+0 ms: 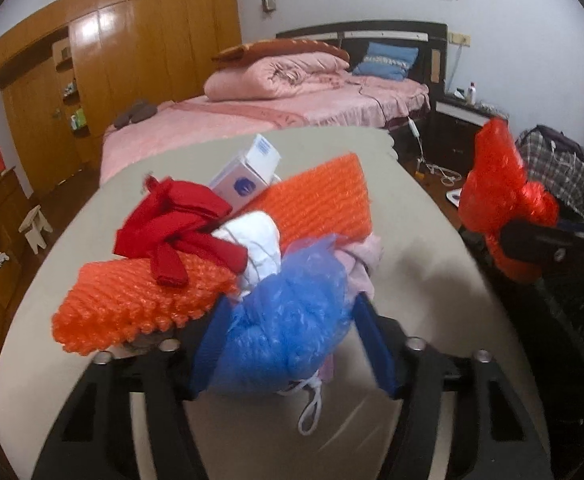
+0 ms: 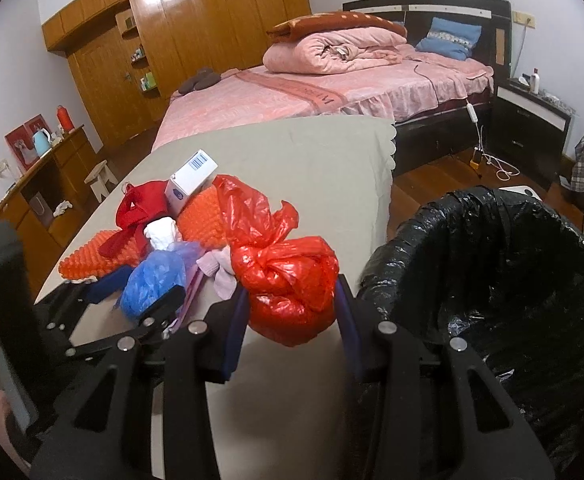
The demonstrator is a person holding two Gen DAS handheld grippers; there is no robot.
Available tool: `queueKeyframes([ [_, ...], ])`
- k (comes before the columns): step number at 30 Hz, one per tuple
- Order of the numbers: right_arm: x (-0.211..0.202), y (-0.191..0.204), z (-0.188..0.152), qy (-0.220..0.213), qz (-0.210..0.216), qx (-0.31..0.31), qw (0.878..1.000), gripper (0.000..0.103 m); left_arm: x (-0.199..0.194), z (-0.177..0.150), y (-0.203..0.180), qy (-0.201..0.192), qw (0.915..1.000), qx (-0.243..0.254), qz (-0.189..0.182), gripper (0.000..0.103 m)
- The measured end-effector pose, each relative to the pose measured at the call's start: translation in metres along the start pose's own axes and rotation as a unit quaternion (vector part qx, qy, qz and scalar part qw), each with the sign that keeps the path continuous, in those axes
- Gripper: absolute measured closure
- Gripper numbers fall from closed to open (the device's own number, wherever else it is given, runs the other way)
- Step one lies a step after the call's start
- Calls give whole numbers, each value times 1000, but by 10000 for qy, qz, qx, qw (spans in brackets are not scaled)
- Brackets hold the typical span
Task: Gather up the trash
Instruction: 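Carry both bags over the bin and open both tools to drop them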
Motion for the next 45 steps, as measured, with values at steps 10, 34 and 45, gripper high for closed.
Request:
queueKeyframes([
  [10, -12, -1, 5, -110, -14, 20, 9999, 63, -25, 21, 16, -399, 9986, -346, 35, 75],
  [34, -114, -110, -2, -674, -1070, 588, 9902, 63, -114, 99, -106, -1320, 9804, -150, -1452, 75],
  [45, -138, -170, -23, -690, -1685, 981, 9784, 58, -102, 91, -197, -819, 9680, 121, -2370, 70],
])
Point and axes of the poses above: each gripper's, at about its wrist camera, not at the fingertips, and x roughly the way its jaws point, y to its left, z to its top, the point moved 10 cm from there along x, roughly the way its jaws point, and after that the axes turned 10 degrees about z, right-handed, at the moved point
